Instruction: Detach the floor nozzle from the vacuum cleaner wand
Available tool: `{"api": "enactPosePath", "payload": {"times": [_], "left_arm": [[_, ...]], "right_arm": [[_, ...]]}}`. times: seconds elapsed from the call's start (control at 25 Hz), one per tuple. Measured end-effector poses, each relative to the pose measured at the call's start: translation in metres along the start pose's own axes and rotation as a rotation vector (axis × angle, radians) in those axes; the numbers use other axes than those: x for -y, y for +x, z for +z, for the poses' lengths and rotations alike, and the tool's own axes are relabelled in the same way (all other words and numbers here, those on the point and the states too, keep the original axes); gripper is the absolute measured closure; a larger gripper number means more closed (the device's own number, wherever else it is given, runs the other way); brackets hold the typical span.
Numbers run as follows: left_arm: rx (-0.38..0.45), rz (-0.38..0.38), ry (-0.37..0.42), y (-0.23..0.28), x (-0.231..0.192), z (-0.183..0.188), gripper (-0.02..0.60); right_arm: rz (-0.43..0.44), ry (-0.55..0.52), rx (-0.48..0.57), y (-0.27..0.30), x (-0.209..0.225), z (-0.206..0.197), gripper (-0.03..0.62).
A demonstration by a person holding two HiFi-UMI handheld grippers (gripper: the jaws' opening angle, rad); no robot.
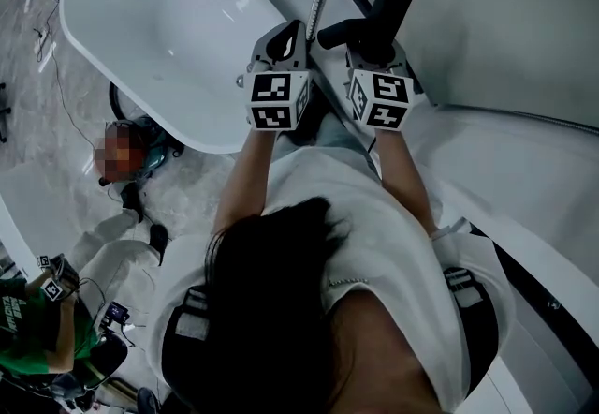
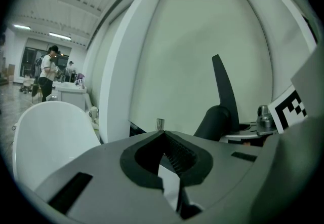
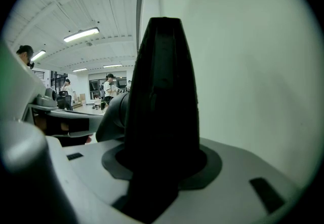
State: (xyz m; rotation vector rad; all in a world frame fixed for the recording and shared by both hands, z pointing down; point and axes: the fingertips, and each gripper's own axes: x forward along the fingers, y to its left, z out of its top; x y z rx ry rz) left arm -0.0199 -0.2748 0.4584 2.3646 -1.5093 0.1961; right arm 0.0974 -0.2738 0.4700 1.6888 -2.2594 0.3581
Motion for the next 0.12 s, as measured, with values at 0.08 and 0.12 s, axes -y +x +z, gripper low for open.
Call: {"api": "enactPosePath", "payload": {"times": [0.08,0.12], "left_arm": [[0.008,0.002,0.0,0.0006,-0.0006,0.0042,0.577],[0.012,0.003,-0.001,0.0007,-0.0009,0.0063,0.577]], "right_arm": [[0.003,-0.004,0.003,0.0004,-0.0009,0.0032,0.398],[0.005,-0.006,0.004,0.0004,-0.0014,0.0047,0.398]]}}
